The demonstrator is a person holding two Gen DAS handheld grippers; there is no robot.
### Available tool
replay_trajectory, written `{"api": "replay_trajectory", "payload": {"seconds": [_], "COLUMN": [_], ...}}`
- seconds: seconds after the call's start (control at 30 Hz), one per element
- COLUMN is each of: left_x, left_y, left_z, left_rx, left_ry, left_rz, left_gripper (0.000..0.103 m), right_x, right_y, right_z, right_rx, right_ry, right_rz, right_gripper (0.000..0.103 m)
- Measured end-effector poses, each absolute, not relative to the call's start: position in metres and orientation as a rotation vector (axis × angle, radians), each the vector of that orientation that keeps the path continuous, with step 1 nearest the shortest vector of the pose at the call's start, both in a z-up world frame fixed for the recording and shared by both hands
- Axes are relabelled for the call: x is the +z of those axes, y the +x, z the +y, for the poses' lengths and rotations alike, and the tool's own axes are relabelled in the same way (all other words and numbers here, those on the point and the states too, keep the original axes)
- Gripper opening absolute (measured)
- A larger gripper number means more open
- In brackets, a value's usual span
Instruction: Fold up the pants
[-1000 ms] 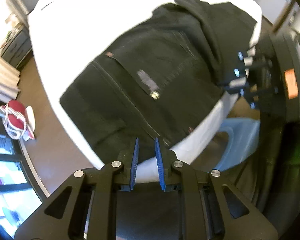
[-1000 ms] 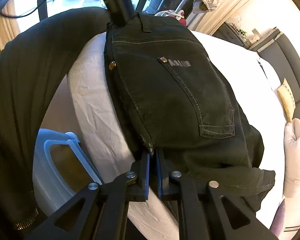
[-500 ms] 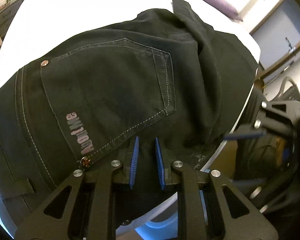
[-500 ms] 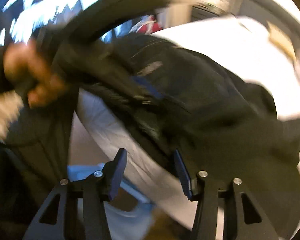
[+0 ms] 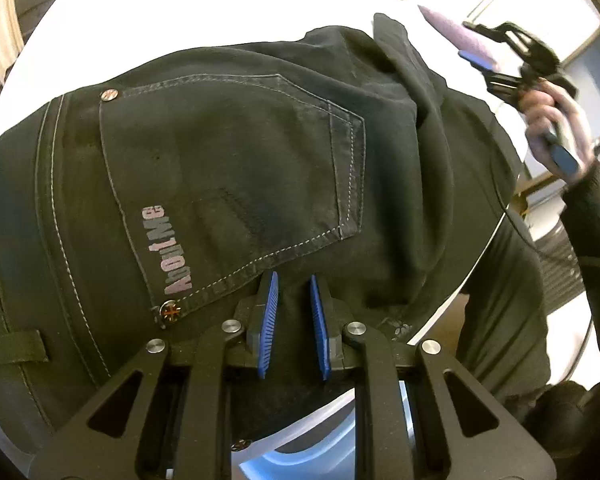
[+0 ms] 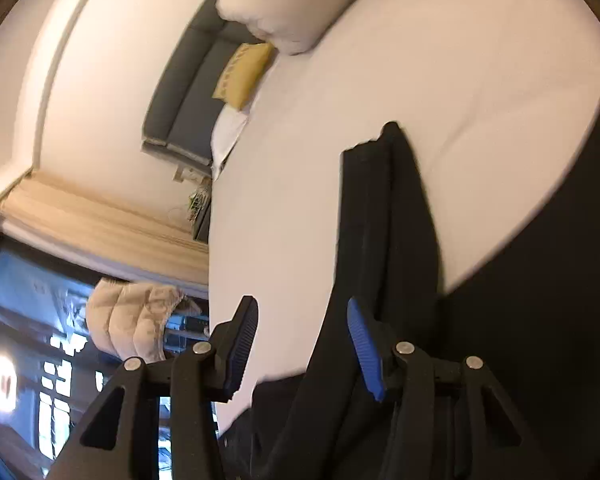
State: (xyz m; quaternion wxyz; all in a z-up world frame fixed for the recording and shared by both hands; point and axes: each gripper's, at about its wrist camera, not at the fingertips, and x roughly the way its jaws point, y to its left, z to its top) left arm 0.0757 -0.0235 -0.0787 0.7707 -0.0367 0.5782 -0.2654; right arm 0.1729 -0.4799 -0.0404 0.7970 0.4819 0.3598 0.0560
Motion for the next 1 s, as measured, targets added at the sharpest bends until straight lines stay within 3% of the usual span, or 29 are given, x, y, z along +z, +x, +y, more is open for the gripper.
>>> {"api": "replay_trajectory", "payload": {"seconds": [0.33, 0.67, 0.73, 0.77, 0.8, 1.0], "left_x": [-0.082, -0.084, -0.084, -0.084, -0.084, -0.085], "left_y": [0.085, 0.088, 0.087, 0.087, 0.086, 0.084], "left_z": [-0.02, -0.022, -0.023, -0.023, -0.023, -0.025], "left_rx": [-0.575, -0.573, -0.569, -0.568, -0.568, -0.569], "left_ry": [-0.113, -0.107, -0.103, -0.101, -0.099, -0.088], "left_rz": [1.285, 1.288, 1.286, 1.285, 1.284, 1.28], "left_gripper": [0.016, 0.016, 0.016, 0.016, 0.016, 0.016], "right_x": [-0.119, -0.13, -0.129, -0.129, -0.127, -0.078], "right_y": [0.226, 0.252, 0.257, 0.259, 0.261, 0.233], "right_z": [-0.506, -0.514, -0.515, -0.513, -0.512, -0.519], "right_rx": [-0.015, -0.007, -0.005, -0.002, 0.004, 0.027], "right_ry": [1.207, 1.278, 1.272, 1.256, 1.23, 1.118], "right_rz": [0.888, 0.844, 0.833, 0.84, 0.85, 0.73], "right_gripper": [0.048, 0.044, 0.033, 0.013, 0.007, 0.005]}}
